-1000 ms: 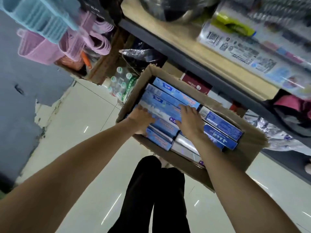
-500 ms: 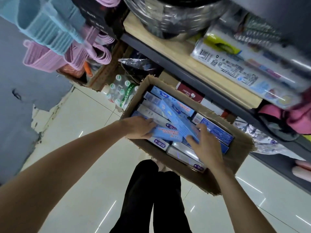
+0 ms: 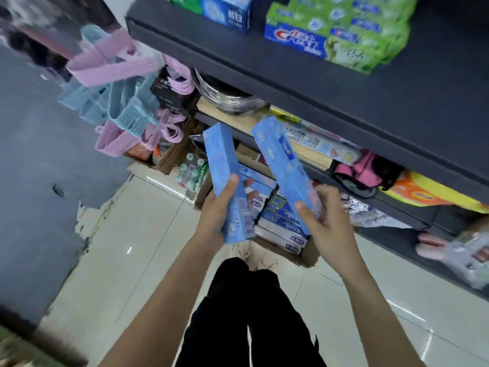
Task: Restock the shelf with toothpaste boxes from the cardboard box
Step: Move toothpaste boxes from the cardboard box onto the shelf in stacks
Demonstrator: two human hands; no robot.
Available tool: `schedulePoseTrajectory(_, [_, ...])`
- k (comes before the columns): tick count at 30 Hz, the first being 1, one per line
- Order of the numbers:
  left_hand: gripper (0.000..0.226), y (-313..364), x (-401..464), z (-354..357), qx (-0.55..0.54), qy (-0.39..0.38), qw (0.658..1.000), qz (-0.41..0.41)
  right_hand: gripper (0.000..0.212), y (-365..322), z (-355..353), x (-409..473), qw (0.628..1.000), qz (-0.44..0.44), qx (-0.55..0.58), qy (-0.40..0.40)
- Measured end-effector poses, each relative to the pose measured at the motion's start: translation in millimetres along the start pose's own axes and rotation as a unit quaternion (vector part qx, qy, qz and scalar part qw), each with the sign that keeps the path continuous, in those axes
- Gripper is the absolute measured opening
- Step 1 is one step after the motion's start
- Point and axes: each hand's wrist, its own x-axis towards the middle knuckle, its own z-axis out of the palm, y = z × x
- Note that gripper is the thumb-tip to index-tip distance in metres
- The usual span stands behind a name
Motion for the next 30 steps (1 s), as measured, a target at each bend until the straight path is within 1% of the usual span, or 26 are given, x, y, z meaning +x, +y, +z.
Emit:
schedulePoseTrajectory(2, [0.060,3.6,-23.2,18.0,-0.002,-0.001,1.000,0.027,0.031,-16.4,0.7,-19.3,0.996,-0.044,-0.072,0.026])
schedulePoseTrajectory(3, [0.062,4.6,-32.4,25.3,-0.011,0.009,0.999,0.031,0.034,-23.3,2.4,-27.9,0.988,-0.071,-0.124,0.051])
schedulePoseTrajectory(5, [0.062,4.9,-44.0,34.0,-0.043,0.025,0.998,0.021,0.043,-31.8,9.7,-42.1,0.958,-0.146,-0.227,0.099])
schedulePoseTrajectory(6, [0.064,4.9,-50.0,35.7,-0.069,0.020,0.997,0.013,0.047,-35.3,11.6,-49.9,0.942,-0.182,-0.260,0.109])
schedulePoseTrajectory(7, [0.070,6.4,-58.7,37.2,-0.094,0.012,0.995,0.009,0.050,-40.1,10.3,-57.3,0.932,-0.211,-0.274,0.108])
schedulePoseTrajectory(8, [0.076,7.2,-63.3,36.9,-0.112,0.006,0.994,0.009,0.052,-43.2,8.6,-61.1,0.931,-0.226,-0.272,0.093])
schedulePoseTrajectory(10, [0.081,11.5,-69.8,34.0,-0.127,0.003,0.992,0.023,0.055,-46.4,1.7,-65.5,0.943,-0.233,-0.235,0.030])
schedulePoseTrajectory(12, [0.081,18.7,-79.7,29.9,-0.120,-0.002,0.992,0.034,0.053,-52.3,-12.5,-72.5,0.957,-0.217,-0.182,-0.057])
schedulePoseTrajectory(14, [0.079,28.2,-85.5,24.5,-0.103,-0.005,0.994,0.032,0.054,-63.7,-25.9,-76.3,0.971,-0.169,-0.101,-0.139])
schedulePoseTrajectory(16, [0.068,42.0,-87.8,18.1,-0.056,-0.026,0.997,0.039,0.060,-79.2,-35.1,-68.9,0.975,-0.130,-0.030,-0.176])
schedulePoseTrajectory(18, [0.050,57.4,-87.1,12.3,0.021,-0.052,0.997,0.057,0.059,-96.4,-38.3,-51.5,0.977,-0.134,-0.014,-0.167])
schedulePoseTrajectory(19, [0.047,65.4,-86.3,10.5,0.058,-0.066,0.994,0.064,0.058,-106.2,-38.5,-39.8,0.978,-0.145,-0.027,-0.149])
schedulePoseTrajectory(21, [0.052,80.4,-81.7,8.0,0.119,-0.107,0.984,0.076,0.058,-128.0,-36.7,-15.5,0.979,-0.153,-0.055,-0.122])
schedulePoseTrajectory(24, [0.050,99.2,-71.1,9.0,0.204,-0.161,0.962,0.079,0.061,-153.4,-27.8,16.7,0.983,-0.116,-0.073,-0.127])
schedulePoseTrajectory(26, [0.049,108.9,-63.2,11.9,0.239,-0.185,0.950,0.072,0.060,-160.3,-21.0,31.5,0.980,-0.105,-0.115,-0.124])
schedulePoseTrajectory(28, [0.049,116.6,-53.8,12.8,0.244,-0.206,0.945,0.066,0.051,-163.0,-21.3,41.2,0.980,-0.096,-0.142,-0.101])
schedulePoseTrajectory(29, [0.047,121.0,-49.1,12.8,0.246,-0.200,0.946,0.065,0.044,-162.9,-25.4,44.8,0.984,-0.087,-0.137,-0.077])
schedulePoseTrajectory(30, [0.042,125.2,-42.6,10.8,0.256,-0.178,0.948,0.068,0.035,-160.3,-32.5,48.9,0.989,-0.074,-0.118,-0.049])
